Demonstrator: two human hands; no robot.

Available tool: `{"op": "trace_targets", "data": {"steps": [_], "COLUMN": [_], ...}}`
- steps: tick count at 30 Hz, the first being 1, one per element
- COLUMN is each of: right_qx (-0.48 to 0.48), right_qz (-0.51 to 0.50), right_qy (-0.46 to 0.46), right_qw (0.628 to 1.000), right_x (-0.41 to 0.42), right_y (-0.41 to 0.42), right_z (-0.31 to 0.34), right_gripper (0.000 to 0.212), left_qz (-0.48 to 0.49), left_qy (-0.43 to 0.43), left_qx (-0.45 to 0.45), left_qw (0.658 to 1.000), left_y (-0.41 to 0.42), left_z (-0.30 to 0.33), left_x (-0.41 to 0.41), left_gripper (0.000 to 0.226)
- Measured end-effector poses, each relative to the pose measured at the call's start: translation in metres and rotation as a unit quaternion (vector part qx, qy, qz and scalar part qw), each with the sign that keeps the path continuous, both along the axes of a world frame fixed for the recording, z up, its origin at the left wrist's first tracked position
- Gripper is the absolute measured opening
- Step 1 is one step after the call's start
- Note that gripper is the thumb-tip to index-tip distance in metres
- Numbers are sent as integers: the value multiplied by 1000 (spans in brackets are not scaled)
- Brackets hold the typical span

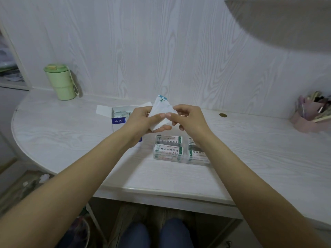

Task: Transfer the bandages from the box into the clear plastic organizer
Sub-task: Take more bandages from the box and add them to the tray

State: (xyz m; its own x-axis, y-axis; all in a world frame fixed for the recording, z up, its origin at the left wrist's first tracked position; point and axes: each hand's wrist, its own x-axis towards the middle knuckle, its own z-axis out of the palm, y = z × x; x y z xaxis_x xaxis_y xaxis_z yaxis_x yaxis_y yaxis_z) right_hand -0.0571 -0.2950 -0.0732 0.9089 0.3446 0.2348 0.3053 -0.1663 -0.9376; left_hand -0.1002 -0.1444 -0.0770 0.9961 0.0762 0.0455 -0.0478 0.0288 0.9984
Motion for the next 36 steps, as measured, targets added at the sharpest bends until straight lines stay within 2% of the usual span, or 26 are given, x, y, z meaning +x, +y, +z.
{"op": "trace_targets", "data": {"steps": [5,12,16,22,25,27,29,36], "right_qx": [5,-9,86,196,247,239,205,73], "right_qz": [-44,-42,-46,4,24,21,25,20], "right_qy": [-4,3,54,147,205,211,198,153], "right_qw": [999,999,994,969,947,947,958,985], "right_x": [3,-4,-5,-7,-5,-3,-1,2], "right_y": [-2,-3,-4,-3,-5,-7,-9,-12], "right_z": [-5,-9,-12,-17,-17,-16,-16,-19], "right_gripper": [8,22,29,3,21,19,7,25], "left_qz": [-38,-21,-25,-11,6,22,38,82], "left_qy": [34,40,34,-4,-28,-43,-55,-61], "left_qx": [-43,-7,9,84,114,122,123,97], "left_qw": [998,999,999,996,993,991,990,990], "left_y": [2,8,7,8,9,9,10,10], "left_z": [1,0,1,-3,-6,-7,-8,-7], "left_x": [-4,-10,-13,-10,-9,-8,-6,-1], "left_gripper": [24,21,15,18,17,15,15,15]}}
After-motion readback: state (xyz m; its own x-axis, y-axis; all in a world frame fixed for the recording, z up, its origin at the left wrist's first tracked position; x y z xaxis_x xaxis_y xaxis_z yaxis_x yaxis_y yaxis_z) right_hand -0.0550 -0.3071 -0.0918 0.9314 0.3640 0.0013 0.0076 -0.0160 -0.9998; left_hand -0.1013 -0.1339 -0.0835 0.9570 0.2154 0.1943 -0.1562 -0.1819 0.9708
